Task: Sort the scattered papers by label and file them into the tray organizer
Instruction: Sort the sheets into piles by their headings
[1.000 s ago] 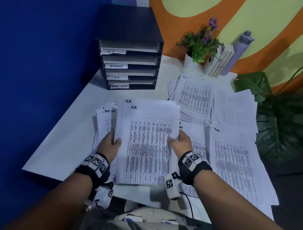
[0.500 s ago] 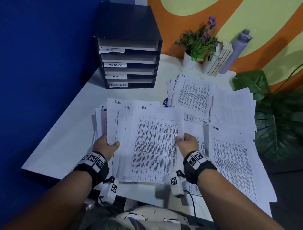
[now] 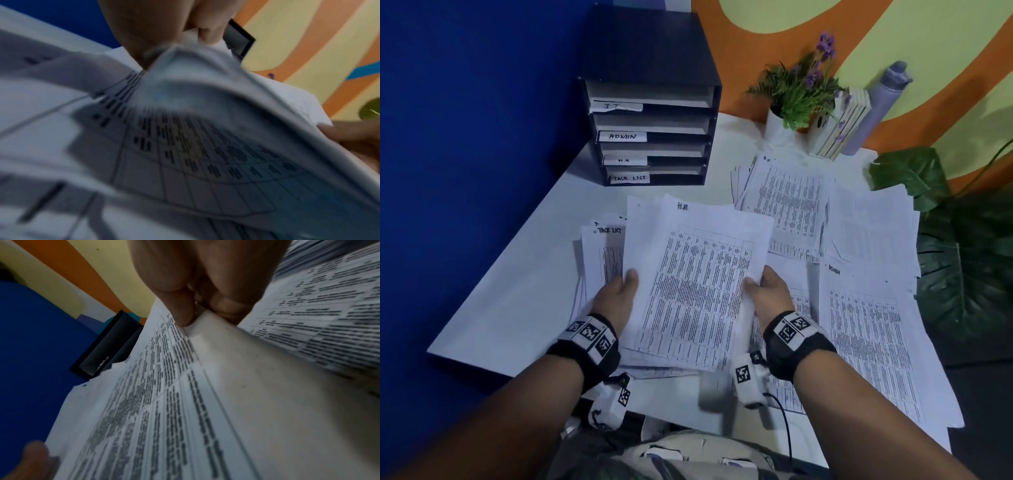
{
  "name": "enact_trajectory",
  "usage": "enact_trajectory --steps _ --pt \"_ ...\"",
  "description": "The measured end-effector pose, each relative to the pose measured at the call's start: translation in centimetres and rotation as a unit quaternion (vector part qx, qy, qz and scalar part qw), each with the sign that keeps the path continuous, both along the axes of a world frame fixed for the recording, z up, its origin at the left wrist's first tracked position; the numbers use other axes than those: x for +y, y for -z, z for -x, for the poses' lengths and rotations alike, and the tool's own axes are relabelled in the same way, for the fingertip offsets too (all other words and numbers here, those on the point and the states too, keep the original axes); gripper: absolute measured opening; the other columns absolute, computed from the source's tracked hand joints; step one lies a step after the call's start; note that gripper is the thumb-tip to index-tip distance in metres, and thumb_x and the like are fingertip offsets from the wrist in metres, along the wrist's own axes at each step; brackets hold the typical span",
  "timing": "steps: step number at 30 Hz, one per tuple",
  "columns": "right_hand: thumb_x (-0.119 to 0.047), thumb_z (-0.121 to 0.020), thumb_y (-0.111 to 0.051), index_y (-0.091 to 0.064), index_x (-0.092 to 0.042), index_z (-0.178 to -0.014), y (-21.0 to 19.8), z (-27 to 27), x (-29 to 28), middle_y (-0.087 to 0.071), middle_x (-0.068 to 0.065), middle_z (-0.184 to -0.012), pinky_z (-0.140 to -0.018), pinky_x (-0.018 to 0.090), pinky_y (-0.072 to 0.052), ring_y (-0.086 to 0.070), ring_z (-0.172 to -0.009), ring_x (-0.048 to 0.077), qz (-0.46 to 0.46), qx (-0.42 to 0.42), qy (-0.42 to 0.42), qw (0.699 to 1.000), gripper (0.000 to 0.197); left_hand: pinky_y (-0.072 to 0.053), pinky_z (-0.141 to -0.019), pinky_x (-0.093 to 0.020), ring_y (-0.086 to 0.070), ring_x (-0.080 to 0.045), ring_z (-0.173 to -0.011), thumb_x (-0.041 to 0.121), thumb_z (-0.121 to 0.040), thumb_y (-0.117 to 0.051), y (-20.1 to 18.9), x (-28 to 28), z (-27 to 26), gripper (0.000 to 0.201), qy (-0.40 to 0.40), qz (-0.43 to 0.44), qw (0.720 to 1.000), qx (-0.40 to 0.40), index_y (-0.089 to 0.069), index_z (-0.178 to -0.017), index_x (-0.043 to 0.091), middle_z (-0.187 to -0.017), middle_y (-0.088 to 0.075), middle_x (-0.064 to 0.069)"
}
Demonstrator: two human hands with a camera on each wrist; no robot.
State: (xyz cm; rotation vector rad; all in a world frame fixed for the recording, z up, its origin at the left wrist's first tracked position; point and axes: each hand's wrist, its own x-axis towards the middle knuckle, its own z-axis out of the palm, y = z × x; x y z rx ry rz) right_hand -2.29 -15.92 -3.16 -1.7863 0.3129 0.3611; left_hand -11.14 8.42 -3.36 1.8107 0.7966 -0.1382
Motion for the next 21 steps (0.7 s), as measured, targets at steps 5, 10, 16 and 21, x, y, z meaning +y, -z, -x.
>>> enact_trajectory --steps 5,10,16,21 --pt "-0.029 -0.094 -0.057 -0.053 -0.024 -0.126 -1.6 -0.3 1.7 -0.061 -0.001 -0.118 -0.095 0.045 -0.05 -0.06 -0.104 0.021 0.041 -0.045 -0.056 0.997 0.033 -0.045 -0.092 -0.034 -0.058 -0.025 -0.107 0.029 -0.096 -0.056 -1.4 -1.0 -1.0 0.033 0.028 -0.039 0.998 -0.038 -0.058 -0.124 0.011 -0.112 -0.062 -0.002" --pt "-0.016 -0.092 -0.058 -0.028 -0.03 -0.147 -2.3 0.2 1.7 -0.047 -0.004 -0.142 -0.106 0.043 -0.042 -0.05 -0.123 0.017 0.057 -0.019 -0.172 0.983 0.064 -0.042 -0.1 -0.037 -0.055 -0.024 -0.115 0.03 -0.1 -0.046 -2.5 -0.3 -2.2 0.033 -0.057 0.003 0.995 -0.078 -0.054 -0.129 0.017 -0.121 -0.06 -0.001" --pt "0.008 -0.091 -0.047 -0.037 -0.037 -0.141 -3.0 -2.8 -1.6 -0.05 -0.001 -0.132 -0.05 0.014 -0.052 -0.06 -0.089 0.007 0.046 -0.051 0.062 0.996 0.068 -0.022 -0.117 -0.037 -0.021 -0.024 -0.144 0.027 -0.093 -0.06 -0.4 0.0 -2.7 0.062 0.02 -0.186 0.982 -0.014 -0.032 -0.148 0.017 -0.157 -0.023 -0.007" --pt "0.005 -0.094 -0.044 -0.032 -0.034 -0.145 -3.8 -7.7 -6.6 -0.037 0.005 -0.148 -0.076 0.026 -0.053 -0.062 -0.1 0.021 0.093 -0.064 0.192 0.975 0.065 -0.018 -0.116 -0.056 -0.003 -0.032 -0.146 0.033 -0.081 -0.074 1.0 0.2 -1.5 0.085 0.02 -0.277 0.951 0.134 -0.024 -0.149 0.029 -0.16 0.005 -0.003"
